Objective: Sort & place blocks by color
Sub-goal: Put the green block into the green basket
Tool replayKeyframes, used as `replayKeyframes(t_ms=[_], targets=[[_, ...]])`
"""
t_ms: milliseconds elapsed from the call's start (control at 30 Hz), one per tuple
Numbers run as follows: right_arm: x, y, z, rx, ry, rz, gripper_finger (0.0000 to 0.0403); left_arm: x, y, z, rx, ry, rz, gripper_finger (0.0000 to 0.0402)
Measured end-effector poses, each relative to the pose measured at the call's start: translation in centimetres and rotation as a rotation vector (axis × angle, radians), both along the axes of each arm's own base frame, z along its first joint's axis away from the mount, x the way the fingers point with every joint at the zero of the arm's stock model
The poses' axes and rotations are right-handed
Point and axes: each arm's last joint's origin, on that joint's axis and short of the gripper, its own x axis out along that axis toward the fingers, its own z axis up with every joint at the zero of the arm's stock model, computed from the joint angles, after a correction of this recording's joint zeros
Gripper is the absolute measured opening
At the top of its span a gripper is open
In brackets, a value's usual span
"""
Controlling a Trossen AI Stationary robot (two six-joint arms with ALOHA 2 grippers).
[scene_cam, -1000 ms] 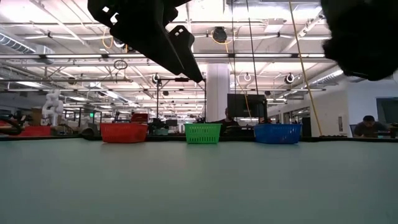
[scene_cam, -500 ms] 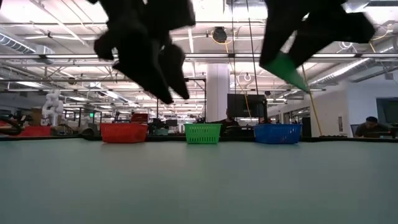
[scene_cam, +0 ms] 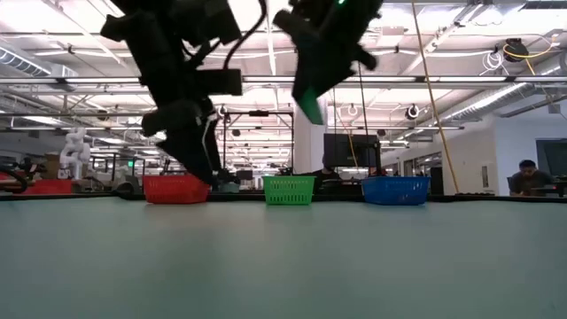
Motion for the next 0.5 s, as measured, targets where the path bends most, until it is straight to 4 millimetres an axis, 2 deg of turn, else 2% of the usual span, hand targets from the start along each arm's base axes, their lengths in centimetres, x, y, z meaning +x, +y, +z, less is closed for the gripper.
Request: replayKeyframes(t_ms=[133, 333, 500], targets=[[1.0, -5.2, 0.5, -0.024, -0.016, 0.025, 0.0129, -1.5, -0.2, 1.4, -0.036, -0.067, 0.052, 0.0392], [0.7, -13.9, 0.8, 0.020, -0.083, 0.012, 0.0129, -3.1, -1.6, 4.1, -0.101, -0.236, 0.081, 0.0392], [0.3, -18.8, 0.0, 0.040, -0.138, 0.013, 0.0129, -4.0, -3.1, 5.5, -0.145, -0.326, 0.062, 0.0392]])
